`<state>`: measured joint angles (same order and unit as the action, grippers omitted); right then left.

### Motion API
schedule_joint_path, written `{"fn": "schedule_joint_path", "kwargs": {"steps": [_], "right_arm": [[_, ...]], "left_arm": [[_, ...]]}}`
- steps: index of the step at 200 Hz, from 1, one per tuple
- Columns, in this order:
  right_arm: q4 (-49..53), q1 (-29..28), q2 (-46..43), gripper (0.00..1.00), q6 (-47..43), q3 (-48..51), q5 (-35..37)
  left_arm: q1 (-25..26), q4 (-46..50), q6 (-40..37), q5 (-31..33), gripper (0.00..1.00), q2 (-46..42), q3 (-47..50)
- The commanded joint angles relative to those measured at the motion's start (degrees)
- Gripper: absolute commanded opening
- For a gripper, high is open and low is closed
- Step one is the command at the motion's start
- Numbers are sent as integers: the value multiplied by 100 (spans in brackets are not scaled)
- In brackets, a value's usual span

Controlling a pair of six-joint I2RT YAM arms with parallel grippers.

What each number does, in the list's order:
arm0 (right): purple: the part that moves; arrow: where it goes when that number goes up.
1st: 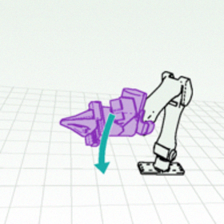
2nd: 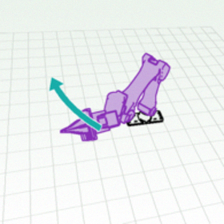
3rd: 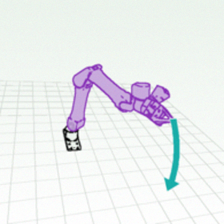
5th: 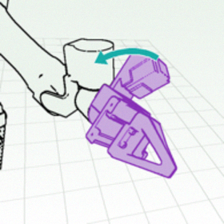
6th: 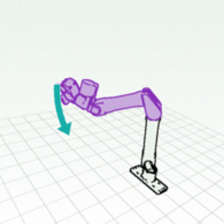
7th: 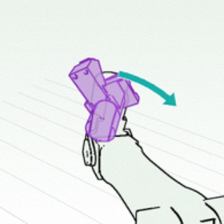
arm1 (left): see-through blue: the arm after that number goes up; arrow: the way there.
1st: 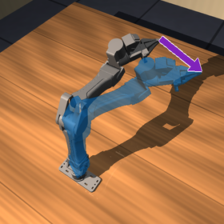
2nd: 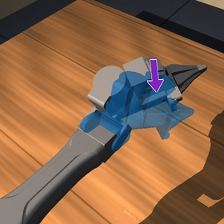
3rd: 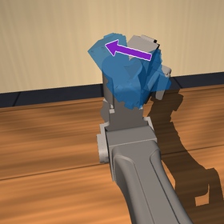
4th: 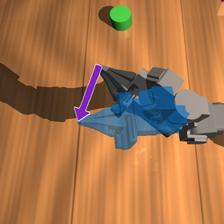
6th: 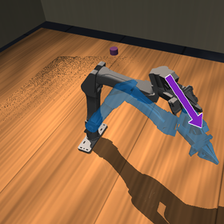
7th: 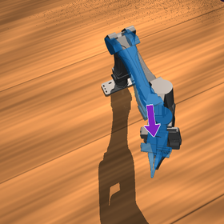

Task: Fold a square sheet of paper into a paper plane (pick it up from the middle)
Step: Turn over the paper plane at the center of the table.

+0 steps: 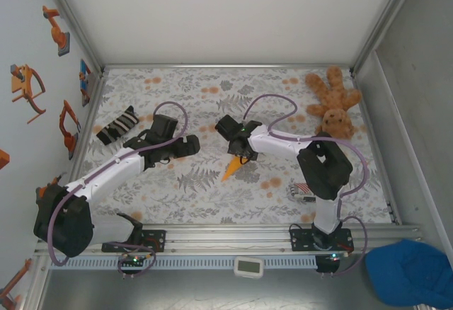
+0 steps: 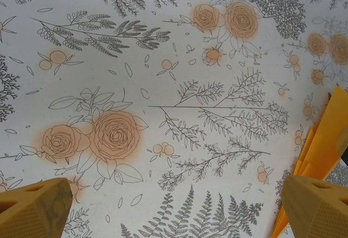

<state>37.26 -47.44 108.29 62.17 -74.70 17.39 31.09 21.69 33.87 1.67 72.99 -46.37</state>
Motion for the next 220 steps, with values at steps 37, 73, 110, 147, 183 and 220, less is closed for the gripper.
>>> {"fn": "schedule_joint_path", "kwargs": {"steps": [37, 73, 110, 147, 183, 220], "right_arm": [[381, -22, -307, 50, 614, 141, 285], [428, -26, -446, 38, 814, 276, 215], [392, -25, -566, 27, 999, 450, 165], [369, -28, -627, 19, 1119, 513, 123], [296, -26, -803, 6, 1135, 612, 235], [-382, -26, -1160, 1, 374, 664, 173]], "left_arm": [[-38, 107, -125, -47, 99, 91, 22], [-50, 116, -133, -70, 99, 121, 3], [-66, 134, -128, -55, 99, 110, 5], [-77, 142, -116, -52, 99, 108, 5], [-137, 103, -18, -88, 99, 80, 48], [-341, -107, 236, -251, 99, -154, 241]]}}
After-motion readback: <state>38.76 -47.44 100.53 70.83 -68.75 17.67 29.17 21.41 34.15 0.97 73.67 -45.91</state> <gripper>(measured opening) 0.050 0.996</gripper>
